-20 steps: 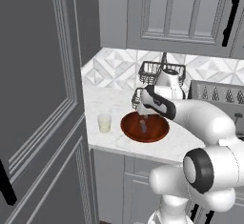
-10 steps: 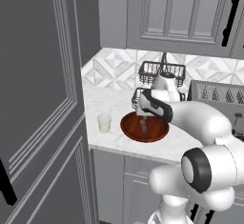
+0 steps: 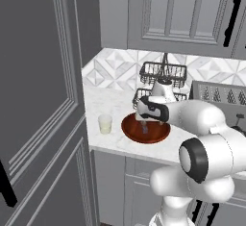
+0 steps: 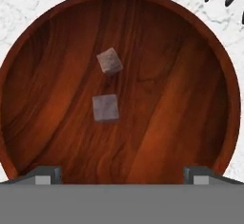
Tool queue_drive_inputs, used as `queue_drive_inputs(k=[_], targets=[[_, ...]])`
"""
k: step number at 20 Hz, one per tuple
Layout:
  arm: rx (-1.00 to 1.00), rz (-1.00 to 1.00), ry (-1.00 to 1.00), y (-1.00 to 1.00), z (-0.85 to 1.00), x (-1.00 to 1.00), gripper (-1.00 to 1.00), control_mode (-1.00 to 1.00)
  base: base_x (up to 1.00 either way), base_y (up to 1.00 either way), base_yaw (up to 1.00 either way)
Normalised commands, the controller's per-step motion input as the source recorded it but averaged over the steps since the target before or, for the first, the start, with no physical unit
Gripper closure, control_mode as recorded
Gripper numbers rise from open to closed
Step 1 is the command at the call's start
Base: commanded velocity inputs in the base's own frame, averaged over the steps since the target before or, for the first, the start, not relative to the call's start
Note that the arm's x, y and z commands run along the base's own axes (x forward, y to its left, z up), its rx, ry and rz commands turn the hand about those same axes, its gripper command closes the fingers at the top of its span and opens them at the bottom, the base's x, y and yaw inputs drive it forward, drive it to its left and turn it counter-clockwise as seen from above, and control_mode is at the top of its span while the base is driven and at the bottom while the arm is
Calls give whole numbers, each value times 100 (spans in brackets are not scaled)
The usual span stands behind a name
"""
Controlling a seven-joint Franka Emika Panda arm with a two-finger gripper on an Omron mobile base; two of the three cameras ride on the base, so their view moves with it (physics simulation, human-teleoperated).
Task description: Grab a lemon wedge from the fridge and one ice cube from the ice bowl, and put them in the glass of lemonade.
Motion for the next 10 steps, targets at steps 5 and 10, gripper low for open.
queue_drive_inputs(k=[5,10], targets=[[0,0,-1,-3,-9,40,-100,-100,0,0,0],[0,0,3,5,-6,13,-100,-100,0,0,0]])
